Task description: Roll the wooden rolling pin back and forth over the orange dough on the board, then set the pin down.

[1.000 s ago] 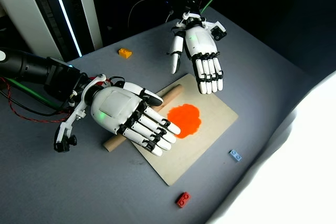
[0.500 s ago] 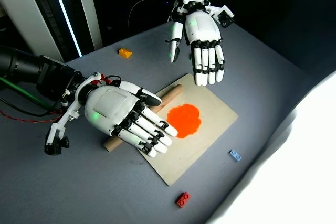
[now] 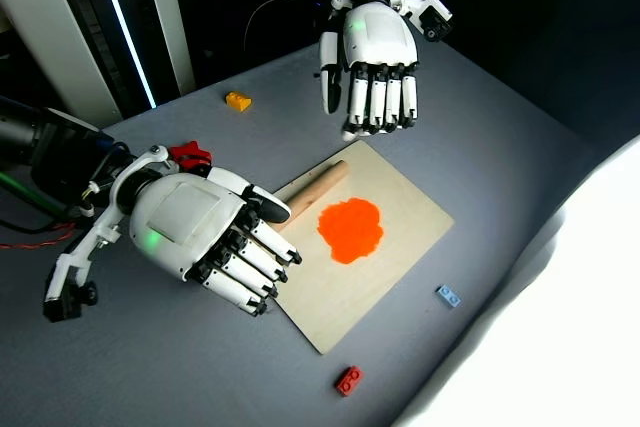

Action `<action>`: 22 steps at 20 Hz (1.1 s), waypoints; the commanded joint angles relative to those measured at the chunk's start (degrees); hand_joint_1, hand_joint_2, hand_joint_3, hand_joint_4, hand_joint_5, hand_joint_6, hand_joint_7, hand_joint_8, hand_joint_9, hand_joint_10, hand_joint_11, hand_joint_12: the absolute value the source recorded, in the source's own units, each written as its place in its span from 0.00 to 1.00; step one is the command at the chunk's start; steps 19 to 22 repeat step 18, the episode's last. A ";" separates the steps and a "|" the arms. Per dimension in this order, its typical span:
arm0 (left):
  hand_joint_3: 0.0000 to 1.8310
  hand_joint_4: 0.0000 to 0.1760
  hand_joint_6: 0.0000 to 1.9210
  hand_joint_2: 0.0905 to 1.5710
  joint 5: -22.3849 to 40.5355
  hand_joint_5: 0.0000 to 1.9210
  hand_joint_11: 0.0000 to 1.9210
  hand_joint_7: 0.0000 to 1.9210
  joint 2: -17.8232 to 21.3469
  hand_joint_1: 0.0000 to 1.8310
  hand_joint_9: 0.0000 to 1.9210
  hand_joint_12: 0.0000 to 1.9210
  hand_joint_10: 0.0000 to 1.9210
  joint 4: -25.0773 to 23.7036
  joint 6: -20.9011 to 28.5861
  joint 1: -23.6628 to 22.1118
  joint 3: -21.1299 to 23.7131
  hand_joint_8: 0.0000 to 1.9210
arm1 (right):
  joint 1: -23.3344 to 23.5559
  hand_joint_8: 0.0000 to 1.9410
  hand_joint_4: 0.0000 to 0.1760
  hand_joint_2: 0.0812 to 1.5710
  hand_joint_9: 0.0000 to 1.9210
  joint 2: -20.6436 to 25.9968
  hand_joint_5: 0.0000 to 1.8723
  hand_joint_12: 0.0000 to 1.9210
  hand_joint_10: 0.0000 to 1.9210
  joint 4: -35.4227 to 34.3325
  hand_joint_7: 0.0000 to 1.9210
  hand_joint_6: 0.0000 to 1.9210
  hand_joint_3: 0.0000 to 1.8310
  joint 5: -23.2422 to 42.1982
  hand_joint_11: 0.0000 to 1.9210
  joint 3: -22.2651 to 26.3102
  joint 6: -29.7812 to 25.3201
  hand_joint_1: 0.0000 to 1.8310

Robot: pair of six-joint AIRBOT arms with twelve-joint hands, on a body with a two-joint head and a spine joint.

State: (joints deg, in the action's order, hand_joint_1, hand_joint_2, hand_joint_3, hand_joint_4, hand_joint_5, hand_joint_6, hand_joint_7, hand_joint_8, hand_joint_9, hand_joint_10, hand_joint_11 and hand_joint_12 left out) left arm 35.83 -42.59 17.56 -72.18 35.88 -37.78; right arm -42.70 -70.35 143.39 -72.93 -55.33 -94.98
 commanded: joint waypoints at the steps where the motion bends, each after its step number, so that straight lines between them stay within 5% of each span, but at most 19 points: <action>1: 0.00 0.44 0.94 0.93 4.41 0.23 0.19 0.33 0.54 0.37 0.29 1.00 0.88 -1.04 -0.10 -1.33 0.21 0.77 | 0.87 0.71 0.00 0.84 0.33 0.90 0.33 1.00 0.80 3.94 0.39 0.71 0.00 -4.88 0.23 0.39 -0.42 0.21; 2: 0.00 0.46 0.95 0.93 2.67 0.23 0.20 0.34 0.42 0.36 0.30 1.00 0.89 -1.03 -0.13 -3.06 0.28 0.78 | 2.02 0.72 0.00 0.84 0.35 2.55 0.34 1.00 0.81 3.61 0.40 0.73 0.00 -3.52 0.25 1.03 -0.93 0.22; 3: 0.00 0.42 0.95 0.93 1.86 0.23 0.20 0.33 0.32 0.36 0.29 1.00 0.93 -1.03 -0.29 -3.97 0.25 0.82 | 2.92 0.75 0.60 0.85 0.36 3.72 0.32 1.00 0.85 2.47 0.42 0.82 0.01 -2.47 0.28 1.68 -1.13 0.38; 4: 0.00 0.43 0.95 0.93 0.47 0.23 0.22 0.34 0.05 0.37 0.30 1.00 0.95 -1.03 -0.43 -5.62 0.09 0.84 | 4.48 0.78 0.00 0.85 0.37 5.40 0.37 1.00 0.89 -0.58 0.43 0.80 0.01 -0.05 0.30 2.79 -1.21 0.29; 5: 0.00 0.44 0.95 0.92 -0.50 0.24 0.23 0.36 -0.19 0.37 0.31 1.00 0.96 -1.03 -0.47 -6.67 -0.08 0.84 | 6.07 0.80 0.60 0.84 0.38 7.11 0.33 1.00 0.91 -1.95 0.44 0.83 0.01 3.05 0.31 3.62 -2.85 0.40; 6: 0.00 0.40 0.94 0.92 -1.07 0.24 0.25 0.38 -0.33 0.38 0.33 1.00 0.96 -1.03 -0.48 -7.51 -0.22 0.84 | 7.56 0.79 0.00 0.85 0.40 8.57 0.39 1.00 0.91 -2.51 0.46 0.79 0.01 5.61 0.33 4.19 -4.38 0.30; 11: 0.00 0.43 0.96 0.93 -2.30 0.24 0.27 0.42 -0.07 0.37 0.36 1.00 0.98 -1.03 -0.20 -9.67 -0.04 0.84 | 10.54 0.80 0.00 0.88 0.44 12.56 0.43 1.00 0.94 -5.34 0.49 0.79 0.00 6.88 0.39 8.21 -1.13 0.26; 12: 0.01 0.00 0.86 0.96 -2.30 0.31 0.27 0.43 0.09 0.19 0.37 1.00 0.98 -1.03 -0.08 -9.82 0.12 0.83 | 10.39 0.80 0.00 0.88 0.44 13.02 0.43 1.00 0.94 -5.34 0.49 0.79 0.00 6.92 0.38 9.09 -0.45 0.27; 13: 0.01 0.00 0.81 0.97 -2.37 0.34 0.28 0.44 0.17 0.14 0.37 1.00 0.98 -1.03 -0.08 -10.08 0.22 0.83 | 10.30 0.80 0.00 0.88 0.44 13.38 0.43 1.00 0.93 -5.34 0.49 0.79 0.00 6.91 0.37 9.66 -0.13 0.26; 14: 0.00 0.12 0.93 0.94 -2.83 0.26 0.28 0.44 0.28 0.32 0.38 1.00 0.98 -1.03 -0.10 -10.44 0.35 0.84 | 10.29 0.80 0.00 0.89 0.44 13.79 0.42 1.00 0.94 -5.34 0.48 0.79 0.00 6.97 0.38 10.22 0.02 0.26; 15: 0.00 0.35 0.95 0.93 -3.39 0.24 0.26 0.43 0.34 0.36 0.37 1.00 0.98 -1.03 -0.15 -10.74 0.48 0.84 | 10.33 0.80 0.00 0.89 0.44 14.11 0.42 1.00 0.94 -5.34 0.49 0.79 0.00 7.16 0.37 10.67 0.13 0.25; 16: 0.01 0.00 0.86 0.96 -3.42 0.31 0.27 0.44 0.34 0.20 0.38 1.00 0.98 -1.03 -0.13 -10.84 0.51 0.84 | 10.43 0.79 0.00 0.90 0.43 14.22 0.41 1.00 0.92 -5.34 0.48 0.78 0.00 7.16 0.36 10.81 0.26 0.24; 22: 0.01 0.00 0.81 0.98 -3.47 0.34 0.27 0.44 0.46 0.14 0.38 1.00 0.98 -1.03 -0.02 -11.12 0.44 0.83 | 10.88 0.77 0.00 0.90 0.44 14.32 0.42 1.00 0.91 -5.98 0.49 0.78 0.00 7.13 0.36 10.83 0.51 0.24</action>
